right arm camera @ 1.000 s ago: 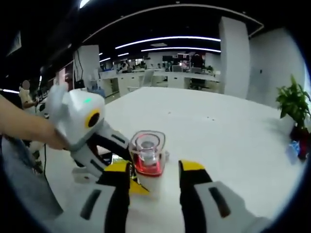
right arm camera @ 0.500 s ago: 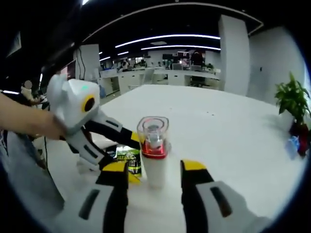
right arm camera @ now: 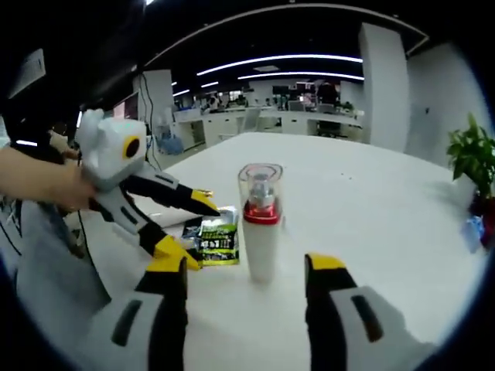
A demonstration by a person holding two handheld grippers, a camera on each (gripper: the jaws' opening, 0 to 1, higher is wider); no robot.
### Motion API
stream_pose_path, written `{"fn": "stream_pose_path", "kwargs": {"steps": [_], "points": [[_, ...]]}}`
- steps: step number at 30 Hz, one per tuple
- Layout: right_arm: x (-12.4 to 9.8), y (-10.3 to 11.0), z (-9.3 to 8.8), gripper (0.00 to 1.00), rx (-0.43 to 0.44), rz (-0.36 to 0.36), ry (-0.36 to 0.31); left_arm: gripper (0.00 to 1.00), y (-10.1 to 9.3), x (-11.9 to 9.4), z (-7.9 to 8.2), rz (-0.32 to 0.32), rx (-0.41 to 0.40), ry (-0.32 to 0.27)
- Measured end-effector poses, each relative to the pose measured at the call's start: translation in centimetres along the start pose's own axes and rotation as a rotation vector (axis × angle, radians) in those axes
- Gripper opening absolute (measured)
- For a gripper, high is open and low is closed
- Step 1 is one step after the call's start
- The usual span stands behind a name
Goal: Arrange the skincare products in the storage area until every visible bottle or jar stands upright without overlapping.
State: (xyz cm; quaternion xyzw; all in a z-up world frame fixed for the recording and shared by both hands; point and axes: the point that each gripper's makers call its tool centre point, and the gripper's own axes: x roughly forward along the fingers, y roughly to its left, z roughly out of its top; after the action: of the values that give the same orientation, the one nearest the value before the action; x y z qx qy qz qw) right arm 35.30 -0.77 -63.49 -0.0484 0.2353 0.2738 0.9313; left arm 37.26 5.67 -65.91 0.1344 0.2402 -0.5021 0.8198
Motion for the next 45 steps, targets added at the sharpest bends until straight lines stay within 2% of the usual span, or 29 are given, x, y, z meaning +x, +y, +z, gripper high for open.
{"fn": "stream_pose_path", "kwargs": {"steps": [5, 9, 12, 16, 26, 36, 45], "points": [[-1.2, 0.1, -0.4, 0.67, 0.003, 0.013, 0.002, 0.56, -0.1, 0.0, 0.2, 0.025, -0.016, -0.012], [-2.9, 0.0, -0.2, 0.68, 0.009, 0.007, -0.015, 0.54, 0.6, 1.5, 1.8, 0.037, -0.012, -0.049], [-4.1, -0.1, -0.2, 0.68, 0.008, 0.0, -0.019, 0.51, 1.1, 2.9, 3.7, 0.06, -0.015, -0.098], [-5.3, -0.7, -0.4, 0.69, 0.009, -0.019, -0.023, 0.5, 0.7, 3.9, 5.0, 0.037, -0.015, -0.128], [-7.0, -1.5, -1.2, 0.72, 0.04, -0.058, -0.032, 0.44, 1.2, 5.1, 5.5, -0.006, 0.007, -0.135], [-8.9, -2.0, -1.7, 0.73, 0.085, -0.109, -0.049, 0.27, 0.7, 5.6, 5.6, -0.099, 0.061, -0.127], [-9.7, -2.0, -2.3, 0.74, 0.107, -0.139, -0.05, 0.26, 0.5, 5.8, 5.6, -0.179, 0.09, -0.125]]}}
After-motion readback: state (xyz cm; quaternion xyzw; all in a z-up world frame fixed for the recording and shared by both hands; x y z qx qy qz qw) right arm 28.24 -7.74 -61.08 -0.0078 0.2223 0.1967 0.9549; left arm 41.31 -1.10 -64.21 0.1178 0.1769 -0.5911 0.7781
